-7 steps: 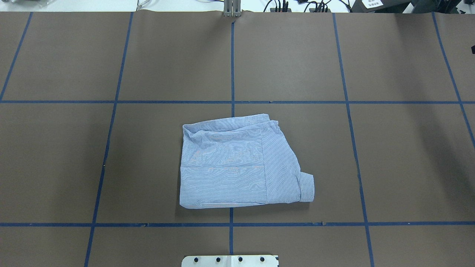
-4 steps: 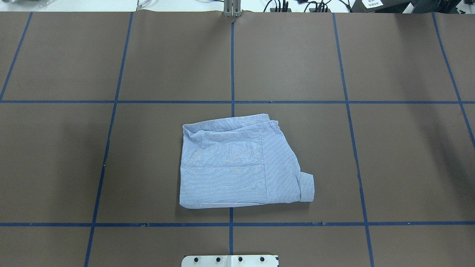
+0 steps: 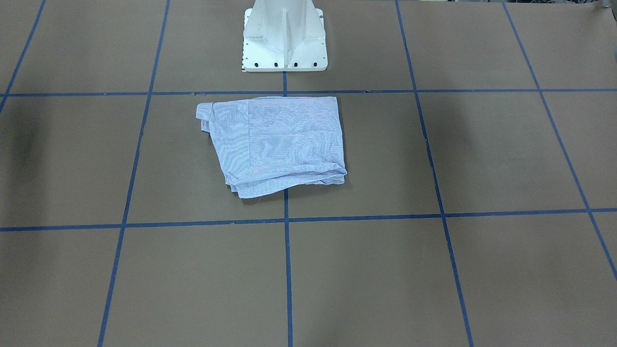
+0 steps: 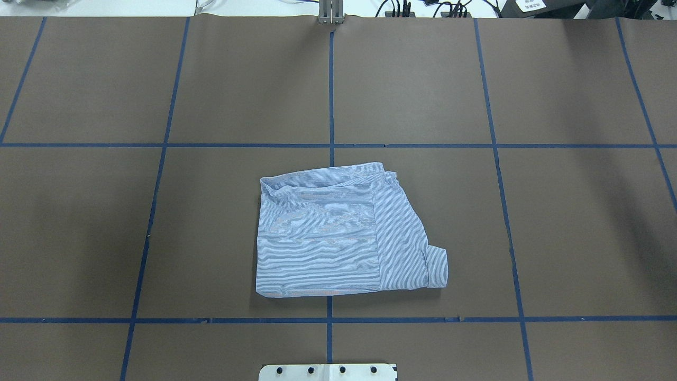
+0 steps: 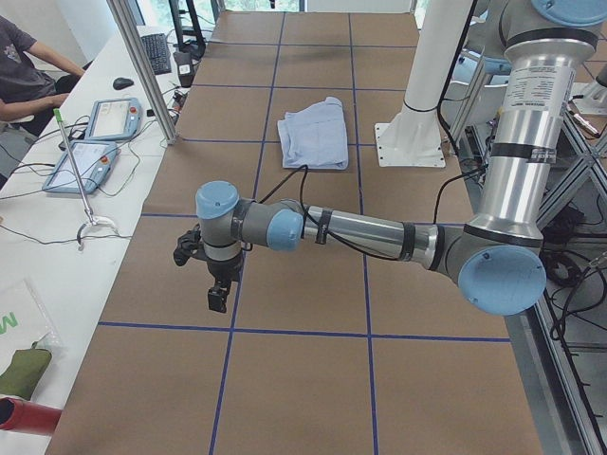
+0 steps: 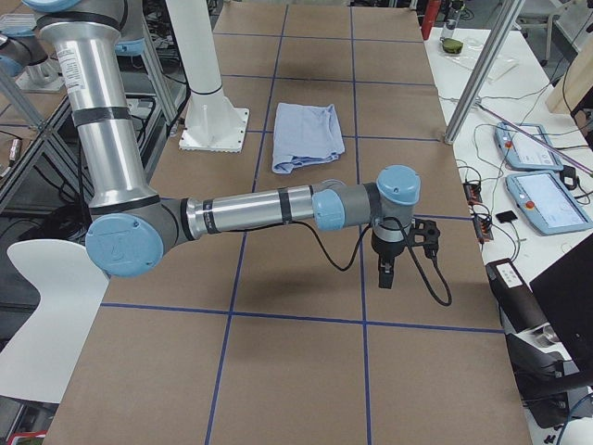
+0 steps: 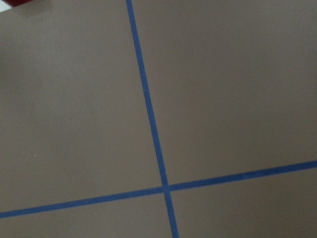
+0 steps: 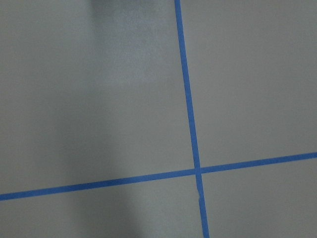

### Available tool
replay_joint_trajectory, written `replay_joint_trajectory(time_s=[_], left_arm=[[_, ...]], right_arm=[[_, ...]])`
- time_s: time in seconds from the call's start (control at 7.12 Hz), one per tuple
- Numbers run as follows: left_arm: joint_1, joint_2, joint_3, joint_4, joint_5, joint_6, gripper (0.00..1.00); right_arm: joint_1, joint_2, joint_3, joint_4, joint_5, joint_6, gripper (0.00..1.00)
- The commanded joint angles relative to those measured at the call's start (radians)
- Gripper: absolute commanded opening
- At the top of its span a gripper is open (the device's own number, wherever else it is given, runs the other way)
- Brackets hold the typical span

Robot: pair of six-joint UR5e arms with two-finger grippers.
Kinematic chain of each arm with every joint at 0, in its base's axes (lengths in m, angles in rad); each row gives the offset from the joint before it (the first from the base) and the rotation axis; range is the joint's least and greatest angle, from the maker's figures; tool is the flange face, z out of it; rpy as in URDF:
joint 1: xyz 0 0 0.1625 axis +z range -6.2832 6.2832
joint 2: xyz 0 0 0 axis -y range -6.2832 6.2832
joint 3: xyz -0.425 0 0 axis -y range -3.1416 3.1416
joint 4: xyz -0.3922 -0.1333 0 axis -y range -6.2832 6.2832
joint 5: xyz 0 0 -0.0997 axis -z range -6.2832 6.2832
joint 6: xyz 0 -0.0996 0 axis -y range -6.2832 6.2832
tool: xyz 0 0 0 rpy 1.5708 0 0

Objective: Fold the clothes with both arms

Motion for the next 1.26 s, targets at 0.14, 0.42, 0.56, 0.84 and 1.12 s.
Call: replay_joint_trajectory(time_s=[0.14,0.42,0.56,0.84,1.12], left_arm=[[-0.075,0.036,0.026,0.066,-0.114,0.047,1.0],[-0.075,0.04,0.045,0.066,-0.112,0.143,1.0],[-0.075,0.042,0.048,0.067,-0.112,0.145,1.0],[-0.075,0.056,0.042,0.066,-0.114,0.143,1.0],[-0.074,0.056,0.043,0.066,-0.114,0.142,1.0]], right_arm=[[0.048,-0.07,0.057,-0.139,0.131,-0.032,1.0],[0.083,-0.14,0.054,-0.139,0.139,-0.216,1.0],[0.083,-0.178,0.055,-0.124,0.136,-0.237,1.0],[0.083,-0.232,0.051,-0.053,0.138,-0.25,1.0],[0.083,-0.235,0.028,-0.045,0.138,-0.251,1.0]])
